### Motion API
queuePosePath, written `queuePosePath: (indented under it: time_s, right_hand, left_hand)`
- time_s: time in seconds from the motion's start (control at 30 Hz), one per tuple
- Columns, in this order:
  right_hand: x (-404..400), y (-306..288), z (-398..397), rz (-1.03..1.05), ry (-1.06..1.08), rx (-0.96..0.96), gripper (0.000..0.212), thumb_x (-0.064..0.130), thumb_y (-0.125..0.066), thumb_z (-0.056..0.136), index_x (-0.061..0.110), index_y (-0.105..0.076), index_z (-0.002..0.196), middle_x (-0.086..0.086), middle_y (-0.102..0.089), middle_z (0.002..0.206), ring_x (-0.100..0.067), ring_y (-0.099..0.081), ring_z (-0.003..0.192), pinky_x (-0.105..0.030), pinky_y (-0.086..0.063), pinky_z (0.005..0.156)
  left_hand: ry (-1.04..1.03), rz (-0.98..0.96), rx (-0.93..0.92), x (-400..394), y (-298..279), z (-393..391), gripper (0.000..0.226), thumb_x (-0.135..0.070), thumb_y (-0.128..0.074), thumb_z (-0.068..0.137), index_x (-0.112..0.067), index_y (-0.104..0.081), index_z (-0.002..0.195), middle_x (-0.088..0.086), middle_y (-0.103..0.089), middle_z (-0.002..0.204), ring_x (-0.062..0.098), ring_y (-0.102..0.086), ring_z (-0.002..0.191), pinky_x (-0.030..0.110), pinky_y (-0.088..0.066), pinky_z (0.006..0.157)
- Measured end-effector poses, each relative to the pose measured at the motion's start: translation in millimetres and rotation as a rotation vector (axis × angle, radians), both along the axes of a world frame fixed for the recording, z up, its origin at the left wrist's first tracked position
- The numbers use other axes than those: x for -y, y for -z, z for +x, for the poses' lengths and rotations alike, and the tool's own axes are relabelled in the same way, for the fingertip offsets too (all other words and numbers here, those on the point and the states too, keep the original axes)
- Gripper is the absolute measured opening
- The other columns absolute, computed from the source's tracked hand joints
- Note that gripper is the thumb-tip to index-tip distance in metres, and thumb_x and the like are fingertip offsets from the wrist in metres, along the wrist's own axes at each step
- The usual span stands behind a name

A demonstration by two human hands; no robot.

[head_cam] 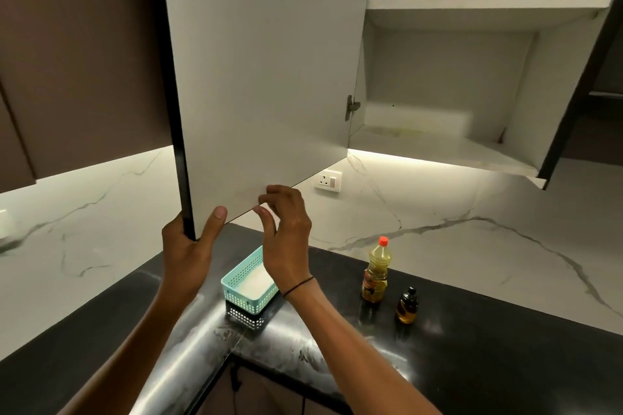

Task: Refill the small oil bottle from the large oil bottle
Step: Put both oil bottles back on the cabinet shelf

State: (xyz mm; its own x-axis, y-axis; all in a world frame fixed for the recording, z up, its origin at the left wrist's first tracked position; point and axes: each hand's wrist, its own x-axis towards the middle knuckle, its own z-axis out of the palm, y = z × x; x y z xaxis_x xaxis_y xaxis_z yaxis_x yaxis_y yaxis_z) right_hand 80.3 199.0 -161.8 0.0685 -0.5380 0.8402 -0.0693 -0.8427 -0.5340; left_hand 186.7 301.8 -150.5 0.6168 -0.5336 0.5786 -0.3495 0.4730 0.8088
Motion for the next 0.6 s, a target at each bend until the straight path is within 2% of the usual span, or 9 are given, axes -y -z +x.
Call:
queuePosePath:
  time_s: [0.1,0.17,0.27,0.33,0.4,0.5,0.6]
  right_hand:
    - [7.1,3.6,-0.7,0.008,0.001,0.025,0.009,0.010,-0.068,0.099,0.011,-0.072,0.107,0.000,-0.060,0.121,-0.018,-0.062,0.113,-0.041,-0.055,0.093]
    - [12.1,10.3,-5.7,0.013,-0.022,0.013,0.014,0.012,-0.069,0.099,0.012,-0.071,0.113,0.000,-0.060,0.123,-0.018,-0.061,0.114,-0.041,-0.056,0.093]
    - [22.1,28.0,-22.3,0.055,-0.022,-0.019,0.021,0.015,-0.072,0.098,0.014,-0.068,0.118,0.001,-0.060,0.123,-0.019,-0.060,0.113,-0.036,-0.058,0.088]
    - [34.8,44.1,-40.5,0.094,0.027,-0.019,0.019,0.018,-0.071,0.098,0.014,-0.069,0.117,0.003,-0.060,0.120,-0.017,-0.060,0.112,-0.033,-0.058,0.086]
    - [51.7,60.0,-60.4,0.144,0.090,-0.022,0.017,0.020,-0.069,0.099,0.015,-0.068,0.116,0.003,-0.061,0.117,-0.015,-0.060,0.109,-0.027,-0.056,0.086]
    - [87.5,93.5,-93.3,0.272,0.200,-0.071,0.016,0.021,-0.067,0.099,0.018,-0.066,0.114,0.003,-0.060,0.113,-0.015,-0.061,0.103,-0.026,-0.053,0.085]
    - [128.9,140.9,-126.8,0.445,0.278,-0.070,0.017,0.019,-0.070,0.096,0.020,-0.063,0.113,0.004,-0.062,0.107,-0.013,-0.063,0.097,-0.035,-0.057,0.087]
  left_hand:
    - [0.043,-0.025,-0.053,7.7,10.9,-3.4,0.027,-0.030,-0.067,0.092,-0.019,-0.071,0.117,-0.021,-0.080,0.098,0.001,-0.076,0.099,0.019,-0.060,0.091]
    - [0.125,-0.021,-0.084,18.4,30.3,-9.6,0.030,-0.029,-0.069,0.096,-0.015,-0.070,0.123,-0.012,-0.081,0.109,0.013,-0.078,0.104,0.028,-0.063,0.092]
    - [0.170,0.147,-0.020,44.3,72.8,-25.3,0.043,-0.047,-0.071,0.095,-0.014,-0.075,0.122,0.000,-0.082,0.111,0.024,-0.078,0.105,0.041,-0.064,0.092]
    - [0.222,0.236,-0.024,69.2,101.9,-41.9,0.029,-0.037,-0.073,0.098,-0.017,-0.077,0.119,0.000,-0.082,0.109,0.024,-0.079,0.104,0.050,-0.063,0.093]
    - [0.269,0.289,-0.045,96.9,121.6,-62.7,0.015,-0.023,-0.070,0.102,-0.019,-0.077,0.116,0.000,-0.082,0.107,0.023,-0.079,0.102,0.047,-0.064,0.091]
    - [0.353,0.358,-0.020,142.3,136.8,-96.4,0.017,-0.017,-0.067,0.104,-0.012,-0.075,0.118,0.001,-0.082,0.104,0.020,-0.080,0.097,0.026,-0.064,0.079]
    - [0.446,0.455,-0.016,188.1,155.5,-120.0,0.018,-0.013,-0.070,0.102,-0.009,-0.073,0.120,0.006,-0.082,0.106,0.022,-0.080,0.097,0.031,-0.065,0.083]
